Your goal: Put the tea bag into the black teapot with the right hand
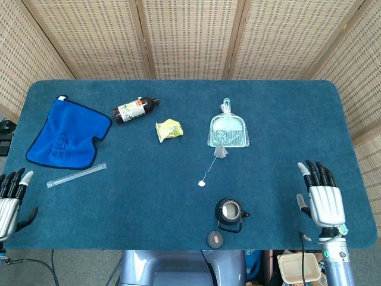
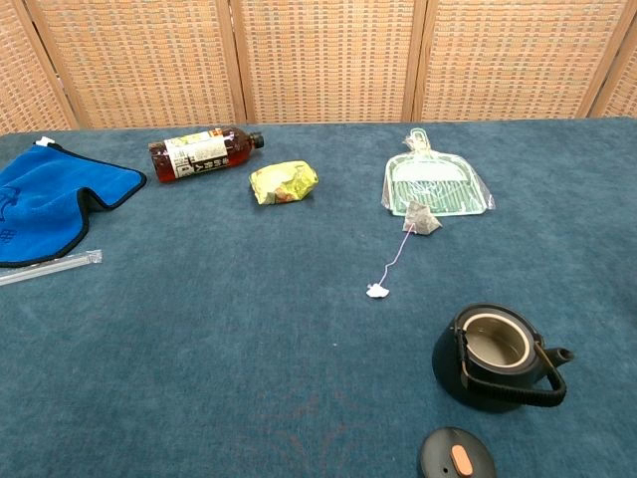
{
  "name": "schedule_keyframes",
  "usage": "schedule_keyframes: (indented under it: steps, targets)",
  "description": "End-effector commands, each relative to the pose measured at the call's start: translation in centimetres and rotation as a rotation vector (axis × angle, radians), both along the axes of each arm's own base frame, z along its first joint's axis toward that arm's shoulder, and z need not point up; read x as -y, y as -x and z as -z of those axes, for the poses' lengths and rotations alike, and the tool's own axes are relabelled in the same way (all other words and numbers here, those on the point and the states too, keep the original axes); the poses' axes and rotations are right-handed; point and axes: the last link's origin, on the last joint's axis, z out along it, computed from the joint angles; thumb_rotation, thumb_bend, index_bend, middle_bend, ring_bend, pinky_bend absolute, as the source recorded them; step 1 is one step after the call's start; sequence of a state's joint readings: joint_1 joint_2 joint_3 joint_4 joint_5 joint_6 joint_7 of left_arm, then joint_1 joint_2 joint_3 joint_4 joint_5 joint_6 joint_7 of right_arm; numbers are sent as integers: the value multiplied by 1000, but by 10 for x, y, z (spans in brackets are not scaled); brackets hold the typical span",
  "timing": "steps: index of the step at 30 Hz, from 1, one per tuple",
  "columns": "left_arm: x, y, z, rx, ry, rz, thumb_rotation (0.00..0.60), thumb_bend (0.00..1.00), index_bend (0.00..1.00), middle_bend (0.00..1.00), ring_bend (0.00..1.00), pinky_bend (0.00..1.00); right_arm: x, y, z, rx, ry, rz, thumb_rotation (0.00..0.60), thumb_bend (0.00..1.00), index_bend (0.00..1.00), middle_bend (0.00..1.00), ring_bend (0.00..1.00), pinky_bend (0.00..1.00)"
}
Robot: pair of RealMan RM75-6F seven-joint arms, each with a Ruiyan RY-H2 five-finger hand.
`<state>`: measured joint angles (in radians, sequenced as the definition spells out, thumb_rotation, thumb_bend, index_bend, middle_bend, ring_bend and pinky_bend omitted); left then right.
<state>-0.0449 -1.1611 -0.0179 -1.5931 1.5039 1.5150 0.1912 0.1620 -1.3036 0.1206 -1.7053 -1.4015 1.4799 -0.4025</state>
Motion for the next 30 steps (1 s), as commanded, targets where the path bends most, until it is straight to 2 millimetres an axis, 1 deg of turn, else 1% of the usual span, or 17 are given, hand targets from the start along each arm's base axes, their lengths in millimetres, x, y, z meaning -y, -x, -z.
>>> schedule_keyframes:
  steps: [1, 24, 30]
  targets:
    - [0, 0, 0, -1, 1, -1, 600, 349, 0, 0, 0, 0, 0, 0, 0, 1, -1, 0, 600, 517, 106, 165, 46, 164]
    - [0, 0, -1, -1, -3, 0, 600, 349, 0, 0, 0, 0, 0, -2, -2, 0, 5, -7, 600, 517, 106, 164, 46, 164]
    - [-1, 0, -2, -3, -4, -3, 600, 349, 0, 0, 0, 0, 2, -6, -4, 3, 8, -26, 600, 517, 106, 173, 46, 164]
